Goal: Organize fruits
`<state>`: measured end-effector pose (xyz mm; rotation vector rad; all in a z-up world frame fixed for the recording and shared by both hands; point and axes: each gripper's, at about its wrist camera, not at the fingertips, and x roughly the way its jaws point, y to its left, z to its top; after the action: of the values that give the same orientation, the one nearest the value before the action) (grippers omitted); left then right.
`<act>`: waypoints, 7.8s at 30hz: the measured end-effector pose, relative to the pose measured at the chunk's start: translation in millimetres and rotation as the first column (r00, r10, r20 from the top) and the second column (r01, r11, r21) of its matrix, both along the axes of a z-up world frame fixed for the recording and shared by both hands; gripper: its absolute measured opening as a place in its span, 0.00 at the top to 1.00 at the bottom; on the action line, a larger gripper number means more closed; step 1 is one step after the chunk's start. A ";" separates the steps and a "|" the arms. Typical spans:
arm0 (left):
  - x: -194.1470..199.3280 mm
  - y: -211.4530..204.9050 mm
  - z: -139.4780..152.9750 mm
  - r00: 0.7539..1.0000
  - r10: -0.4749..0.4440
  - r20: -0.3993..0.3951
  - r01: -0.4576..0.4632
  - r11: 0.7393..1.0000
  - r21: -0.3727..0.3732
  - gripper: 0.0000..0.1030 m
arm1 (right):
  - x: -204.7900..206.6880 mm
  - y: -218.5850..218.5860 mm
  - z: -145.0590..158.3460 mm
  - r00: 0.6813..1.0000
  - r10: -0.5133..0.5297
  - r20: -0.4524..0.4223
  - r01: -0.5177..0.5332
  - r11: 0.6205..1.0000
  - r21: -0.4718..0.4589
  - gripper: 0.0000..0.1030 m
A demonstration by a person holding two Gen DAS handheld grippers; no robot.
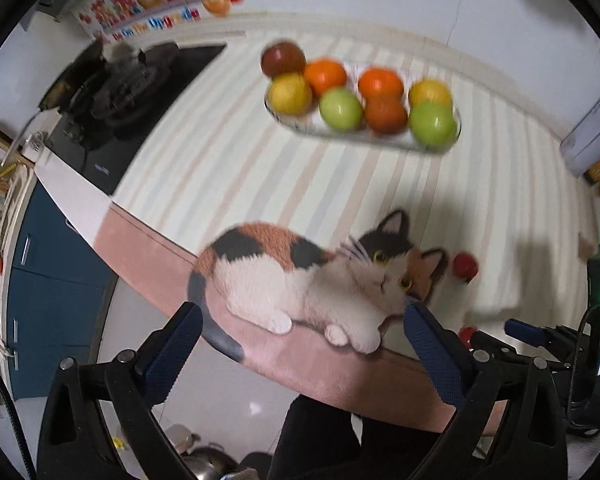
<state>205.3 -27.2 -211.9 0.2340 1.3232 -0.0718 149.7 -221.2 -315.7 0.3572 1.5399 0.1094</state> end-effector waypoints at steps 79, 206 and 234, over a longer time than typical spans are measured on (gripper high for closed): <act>236.9 35.8 -75.9 0.963 0.138 -0.230 -0.231 0.863 -0.449 0.73 | 214.5 64.3 1.2 0.940 -0.122 0.320 0.104 0.992 0.072 0.74; 18.3 -1.3 140.2 0.936 0.126 0.330 -0.091 0.989 -0.119 0.06 | 46.8 -16.9 264.7 0.854 0.032 0.518 0.109 0.965 -0.239 0.05; 15.7 -2.2 148.9 0.930 0.124 0.345 -0.084 0.988 -0.130 0.06 | 45.7 -15.1 265.5 0.858 0.048 0.511 0.096 0.963 -0.251 0.05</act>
<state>221.0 -29.3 -63.0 0.0741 0.9671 -0.0130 195.4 -236.4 -50.2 0.1126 0.9980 -0.0264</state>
